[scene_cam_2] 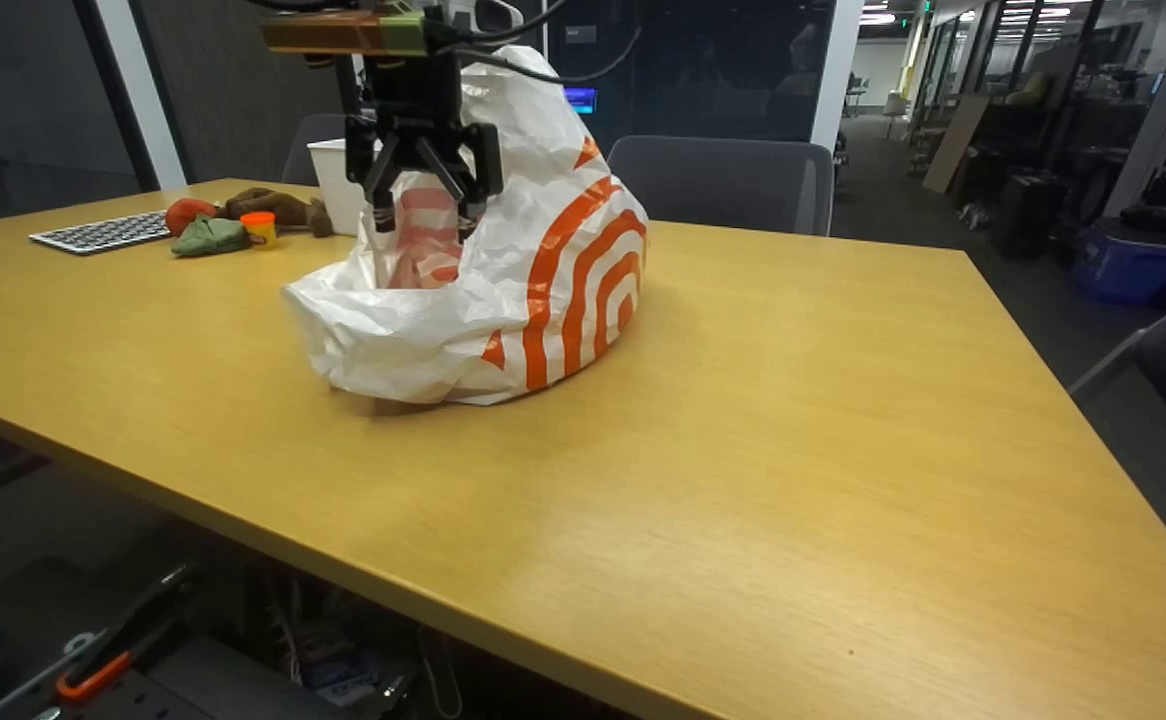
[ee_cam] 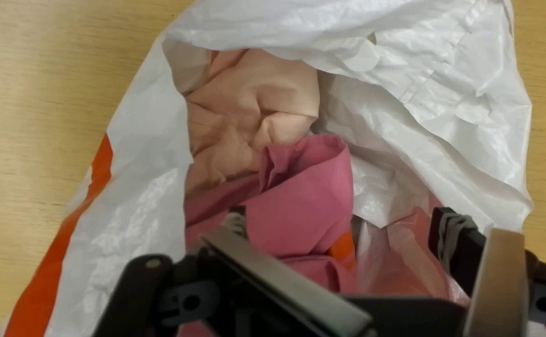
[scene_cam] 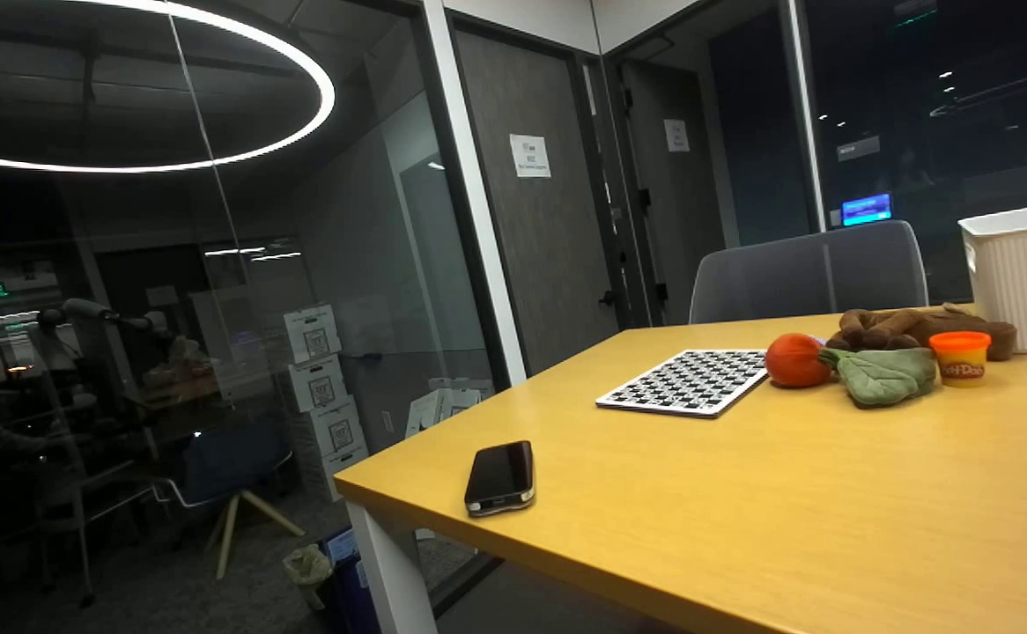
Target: Remove the shirts from the plastic bag and put them on the table
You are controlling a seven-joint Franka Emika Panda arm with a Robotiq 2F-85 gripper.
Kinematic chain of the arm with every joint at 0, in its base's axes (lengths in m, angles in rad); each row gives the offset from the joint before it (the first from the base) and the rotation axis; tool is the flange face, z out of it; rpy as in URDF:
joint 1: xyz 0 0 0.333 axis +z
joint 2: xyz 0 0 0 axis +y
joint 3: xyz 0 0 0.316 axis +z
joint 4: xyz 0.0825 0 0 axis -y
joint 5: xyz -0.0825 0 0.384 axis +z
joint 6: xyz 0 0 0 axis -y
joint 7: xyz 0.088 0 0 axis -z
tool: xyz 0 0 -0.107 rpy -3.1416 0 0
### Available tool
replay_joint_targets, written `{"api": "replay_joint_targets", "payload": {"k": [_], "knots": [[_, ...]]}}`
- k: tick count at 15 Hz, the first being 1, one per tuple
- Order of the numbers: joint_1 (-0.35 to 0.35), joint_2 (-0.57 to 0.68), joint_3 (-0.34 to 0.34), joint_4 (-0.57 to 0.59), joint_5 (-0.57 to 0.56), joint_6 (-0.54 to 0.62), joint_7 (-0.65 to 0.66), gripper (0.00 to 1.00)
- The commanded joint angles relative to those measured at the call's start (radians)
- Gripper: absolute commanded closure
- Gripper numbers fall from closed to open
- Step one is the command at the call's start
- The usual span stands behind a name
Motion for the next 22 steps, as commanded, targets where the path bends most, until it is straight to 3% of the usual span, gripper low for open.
{"api": "replay_joint_targets", "payload": {"k": [1,10,17,18,19,21,22], "knots": [[0.0,0.0,0.0,0.002,0.0,-0.002,-0.002,0.0],[-0.005,0.13,-0.007,-0.006,0.026,0.196,0.021,0.0],[0.009,0.245,-0.004,-0.02,-0.161,0.288,0.18,0.0],[0.015,0.257,-0.004,-0.019,-0.196,0.288,0.207,0.02],[0.021,0.263,-0.004,-0.022,-0.22,0.292,0.225,0.26],[0.03,0.269,-0.002,-0.02,-0.239,0.285,0.237,0.3],[0.035,0.266,0.0,-0.022,-0.24,0.281,0.237,0.37]]}}
